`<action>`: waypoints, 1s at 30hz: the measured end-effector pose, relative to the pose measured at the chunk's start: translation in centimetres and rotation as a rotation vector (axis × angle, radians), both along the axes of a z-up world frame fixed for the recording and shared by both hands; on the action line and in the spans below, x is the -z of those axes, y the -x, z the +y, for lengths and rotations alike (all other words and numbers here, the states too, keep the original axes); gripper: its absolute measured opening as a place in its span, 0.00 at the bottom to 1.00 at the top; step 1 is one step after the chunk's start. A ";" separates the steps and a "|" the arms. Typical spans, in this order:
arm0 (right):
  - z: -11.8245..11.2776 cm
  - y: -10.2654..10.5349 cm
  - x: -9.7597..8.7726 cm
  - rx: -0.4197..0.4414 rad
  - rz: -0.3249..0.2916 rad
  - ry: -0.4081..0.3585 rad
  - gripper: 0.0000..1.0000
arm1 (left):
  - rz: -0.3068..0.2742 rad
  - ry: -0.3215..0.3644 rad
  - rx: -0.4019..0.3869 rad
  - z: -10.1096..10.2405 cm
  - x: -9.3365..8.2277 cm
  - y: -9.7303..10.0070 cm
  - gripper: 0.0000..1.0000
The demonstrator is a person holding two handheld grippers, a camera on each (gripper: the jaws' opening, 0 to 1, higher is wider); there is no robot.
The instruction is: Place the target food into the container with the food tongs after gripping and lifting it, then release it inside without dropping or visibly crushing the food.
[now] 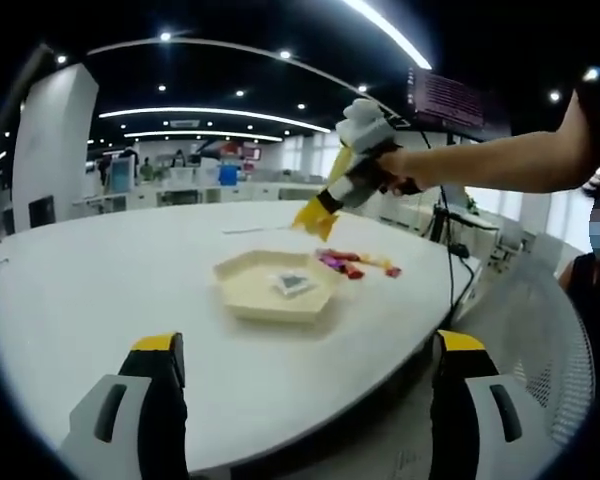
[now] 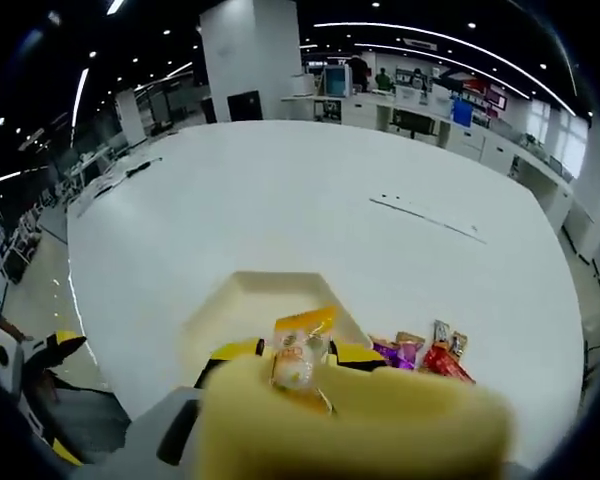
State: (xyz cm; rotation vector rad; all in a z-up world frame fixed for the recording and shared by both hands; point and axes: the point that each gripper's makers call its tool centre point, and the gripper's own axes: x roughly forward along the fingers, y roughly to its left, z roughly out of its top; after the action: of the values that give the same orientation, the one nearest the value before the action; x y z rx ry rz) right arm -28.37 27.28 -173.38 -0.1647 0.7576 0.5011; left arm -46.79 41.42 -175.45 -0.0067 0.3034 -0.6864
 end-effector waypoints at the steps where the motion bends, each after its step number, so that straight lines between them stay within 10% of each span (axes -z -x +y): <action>1: 0.5 -0.1 -0.2 -0.010 -0.007 -0.006 0.24 | 0.001 0.002 -0.001 0.0 0.0 0.0 0.99; 30: 5.9 0.4 0.0 -0.116 0.002 -0.067 0.29 | 0.008 0.013 -0.022 0.3 0.1 -0.2 0.99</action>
State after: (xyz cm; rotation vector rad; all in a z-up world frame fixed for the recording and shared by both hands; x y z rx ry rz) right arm -28.73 33.13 -173.41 -0.1460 0.7354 0.6358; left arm -46.63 41.68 -175.51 -0.0250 0.3066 -0.6670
